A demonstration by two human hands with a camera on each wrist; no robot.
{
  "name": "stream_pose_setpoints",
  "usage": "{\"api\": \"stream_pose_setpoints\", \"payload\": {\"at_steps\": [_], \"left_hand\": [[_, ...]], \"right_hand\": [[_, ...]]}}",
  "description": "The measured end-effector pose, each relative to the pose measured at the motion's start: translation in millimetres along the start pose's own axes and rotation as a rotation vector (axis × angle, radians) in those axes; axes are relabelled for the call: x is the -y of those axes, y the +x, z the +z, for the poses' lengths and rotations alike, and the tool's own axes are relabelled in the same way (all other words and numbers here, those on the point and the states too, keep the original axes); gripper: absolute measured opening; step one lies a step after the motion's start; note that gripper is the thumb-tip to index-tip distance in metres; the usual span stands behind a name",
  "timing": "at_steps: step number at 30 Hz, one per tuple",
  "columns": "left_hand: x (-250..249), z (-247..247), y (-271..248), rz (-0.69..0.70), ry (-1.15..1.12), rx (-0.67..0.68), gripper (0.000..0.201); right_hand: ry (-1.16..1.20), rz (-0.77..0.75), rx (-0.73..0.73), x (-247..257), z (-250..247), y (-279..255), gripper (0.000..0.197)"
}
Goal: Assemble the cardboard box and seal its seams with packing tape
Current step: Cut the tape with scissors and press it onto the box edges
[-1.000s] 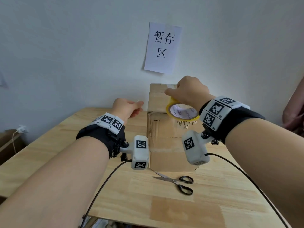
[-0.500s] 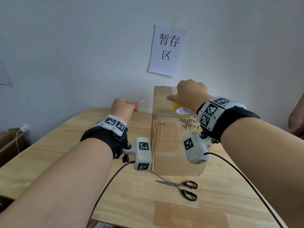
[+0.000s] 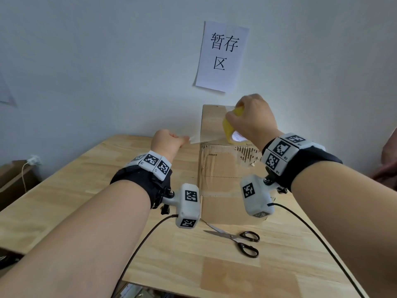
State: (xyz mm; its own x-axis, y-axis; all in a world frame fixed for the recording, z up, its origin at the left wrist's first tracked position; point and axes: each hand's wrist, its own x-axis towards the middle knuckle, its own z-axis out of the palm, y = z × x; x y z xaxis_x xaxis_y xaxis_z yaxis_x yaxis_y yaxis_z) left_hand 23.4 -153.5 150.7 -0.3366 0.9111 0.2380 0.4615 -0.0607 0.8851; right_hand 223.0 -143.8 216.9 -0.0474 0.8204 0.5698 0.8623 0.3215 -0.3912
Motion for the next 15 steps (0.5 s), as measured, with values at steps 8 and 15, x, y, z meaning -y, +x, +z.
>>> {"api": "stream_pose_setpoints", "payload": {"at_steps": [8,15], "left_hand": [[13,2,3,-0.008,0.032,-0.018,0.043],[14,1,3,0.044,0.038,-0.017,0.038]], "right_hand": [[0.163,0.177,0.037,-4,14,-8,0.081],[0.159,0.207,0.003,-1,18,-9,0.075]]}}
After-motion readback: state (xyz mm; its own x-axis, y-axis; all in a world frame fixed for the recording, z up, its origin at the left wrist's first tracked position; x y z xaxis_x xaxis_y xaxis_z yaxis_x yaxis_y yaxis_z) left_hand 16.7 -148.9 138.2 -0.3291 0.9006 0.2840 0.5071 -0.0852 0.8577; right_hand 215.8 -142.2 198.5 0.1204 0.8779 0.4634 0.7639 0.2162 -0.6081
